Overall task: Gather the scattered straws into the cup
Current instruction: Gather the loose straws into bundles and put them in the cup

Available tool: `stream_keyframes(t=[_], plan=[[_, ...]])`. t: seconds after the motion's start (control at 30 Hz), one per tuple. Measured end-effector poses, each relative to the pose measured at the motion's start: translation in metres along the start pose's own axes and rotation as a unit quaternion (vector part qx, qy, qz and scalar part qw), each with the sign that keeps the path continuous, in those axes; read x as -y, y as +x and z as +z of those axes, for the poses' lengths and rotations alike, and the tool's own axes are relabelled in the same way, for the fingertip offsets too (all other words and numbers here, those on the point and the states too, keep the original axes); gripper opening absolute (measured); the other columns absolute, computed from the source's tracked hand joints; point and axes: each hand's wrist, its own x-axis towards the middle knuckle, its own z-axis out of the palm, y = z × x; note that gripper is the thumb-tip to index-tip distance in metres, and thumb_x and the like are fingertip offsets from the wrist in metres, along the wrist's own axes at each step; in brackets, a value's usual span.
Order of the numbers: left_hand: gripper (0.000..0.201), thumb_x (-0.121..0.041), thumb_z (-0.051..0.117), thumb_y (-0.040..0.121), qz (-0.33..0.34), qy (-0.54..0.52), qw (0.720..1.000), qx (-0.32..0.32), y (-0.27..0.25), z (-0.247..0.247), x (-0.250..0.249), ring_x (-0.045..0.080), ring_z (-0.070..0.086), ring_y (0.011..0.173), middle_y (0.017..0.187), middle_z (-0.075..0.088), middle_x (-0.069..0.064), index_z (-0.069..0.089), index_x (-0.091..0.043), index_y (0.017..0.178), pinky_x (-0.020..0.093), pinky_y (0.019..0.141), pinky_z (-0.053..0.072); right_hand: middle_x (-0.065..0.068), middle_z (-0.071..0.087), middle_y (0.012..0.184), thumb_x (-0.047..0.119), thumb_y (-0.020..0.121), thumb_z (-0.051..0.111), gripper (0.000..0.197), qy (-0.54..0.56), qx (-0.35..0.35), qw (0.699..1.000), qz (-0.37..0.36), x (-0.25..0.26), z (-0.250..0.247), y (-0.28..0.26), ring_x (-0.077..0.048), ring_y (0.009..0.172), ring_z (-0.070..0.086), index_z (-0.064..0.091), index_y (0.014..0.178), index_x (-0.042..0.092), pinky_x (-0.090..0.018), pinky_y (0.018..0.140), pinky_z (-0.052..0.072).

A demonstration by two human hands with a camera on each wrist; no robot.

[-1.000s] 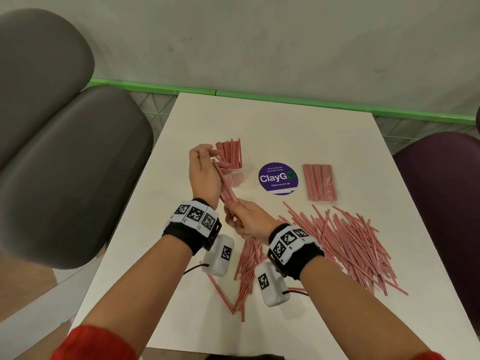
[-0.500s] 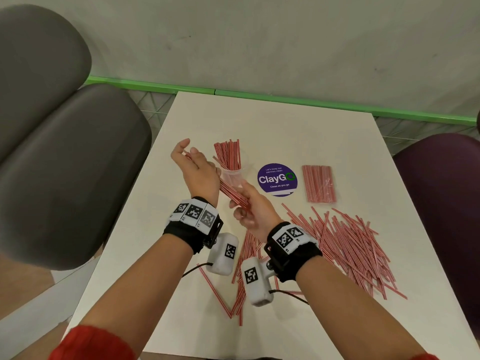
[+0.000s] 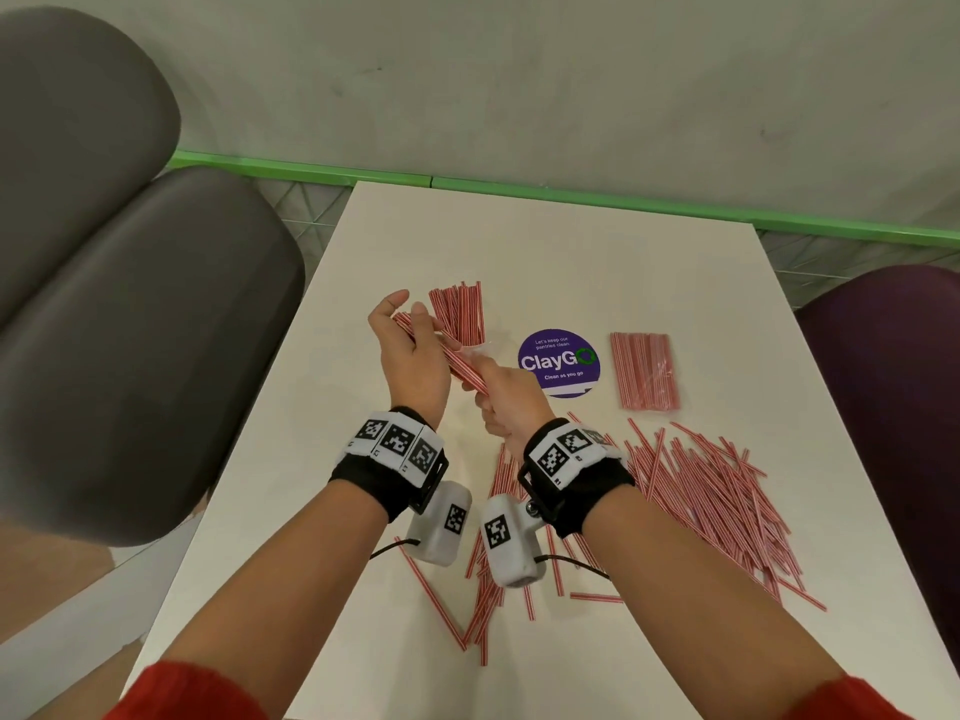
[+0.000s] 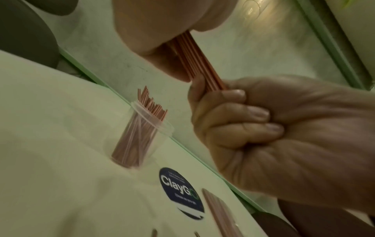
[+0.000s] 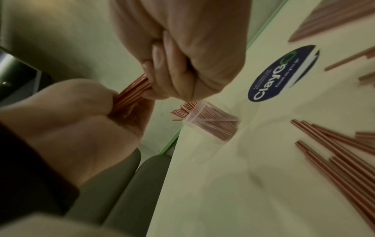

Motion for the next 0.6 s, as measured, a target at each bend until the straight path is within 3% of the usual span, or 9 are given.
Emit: stream_keyframes(t=[0.13, 0.27, 0.33, 0.43, 0.5, 0.6], plan=[[0.011, -0.029, 0.038, 0.098, 0.033, 0.076, 0.996, -0.022, 0.022, 0.002, 0.001, 0.005, 0.055, 0.059, 0.070, 0.060, -0.005, 0.045, -0.022, 0.104, 0.029, 0.066, 0.047, 0.001, 0.040, 0.047, 0.035, 0.094, 0.048, 0.047, -0.063, -0.036, 0.994, -0.076, 0.012, 0.004, 0.014, -0.007, 0.034, 0.031, 0.055, 0.053, 0.014, -0.019, 0.038, 0.025], [0.018, -0.022, 0.038, 0.098, 0.035, 0.082, 0.994, -0.067, 0.053, 0.012, -0.005, 0.005, 0.053, 0.059, 0.067, 0.056, -0.005, 0.048, -0.014, 0.111, 0.015, 0.057, 0.043, -0.002, 0.052, 0.057, 0.038, 0.098, 0.037, 0.052, -0.156, -0.031, 0.978, -0.138, 0.028, 0.013, 0.032, -0.015, 0.052, 0.046, 0.065, 0.080, -0.002, -0.030, 0.056, 0.039], [0.023, -0.022, 0.035, 0.099, 0.047, 0.091, 0.990, -0.100, 0.068, 0.016, -0.010, 0.006, 0.053, 0.059, 0.067, 0.055, -0.004, 0.048, -0.011, 0.115, 0.010, 0.055, 0.040, -0.007, 0.061, 0.074, 0.044, 0.098, 0.030, 0.051, -0.200, -0.038, 0.969, -0.143, 0.034, 0.013, 0.043, -0.023, 0.069, 0.059, 0.062, 0.087, 0.006, -0.038, 0.072, 0.050], [0.025, -0.023, 0.033, 0.100, 0.073, 0.111, 0.983, -0.126, 0.090, 0.019, -0.011, 0.016, 0.054, 0.063, 0.075, 0.059, 0.005, 0.047, -0.009, 0.115, 0.016, 0.055, 0.039, -0.010, 0.062, 0.101, 0.045, 0.096, 0.034, 0.044, -0.226, -0.095, 0.960, -0.138, 0.034, 0.001, 0.061, -0.029, 0.093, 0.062, 0.055, 0.103, 0.008, -0.046, 0.084, 0.053], [0.024, -0.022, 0.033, 0.100, 0.096, 0.139, 0.979, -0.117, 0.100, 0.020, -0.007, 0.020, 0.055, 0.067, 0.076, 0.058, 0.005, 0.045, -0.007, 0.114, 0.021, 0.060, 0.038, -0.011, 0.060, 0.112, 0.039, 0.094, 0.044, 0.037, -0.228, -0.123, 0.957, -0.133, 0.028, -0.009, 0.071, -0.028, 0.097, 0.061, 0.053, 0.113, 0.008, -0.041, 0.086, 0.052], [0.022, -0.020, 0.033, 0.100, 0.121, 0.190, 0.972, -0.065, 0.104, 0.023, 0.005, 0.017, 0.051, 0.062, 0.069, 0.052, -0.002, 0.044, -0.006, 0.112, 0.020, 0.053, 0.034, -0.015, 0.055, 0.120, 0.031, 0.091, 0.053, 0.038, -0.228, -0.118, 0.961, -0.099, 0.018, -0.013, 0.083, -0.031, 0.097, 0.062, 0.046, 0.122, 0.009, -0.046, 0.087, 0.053]])
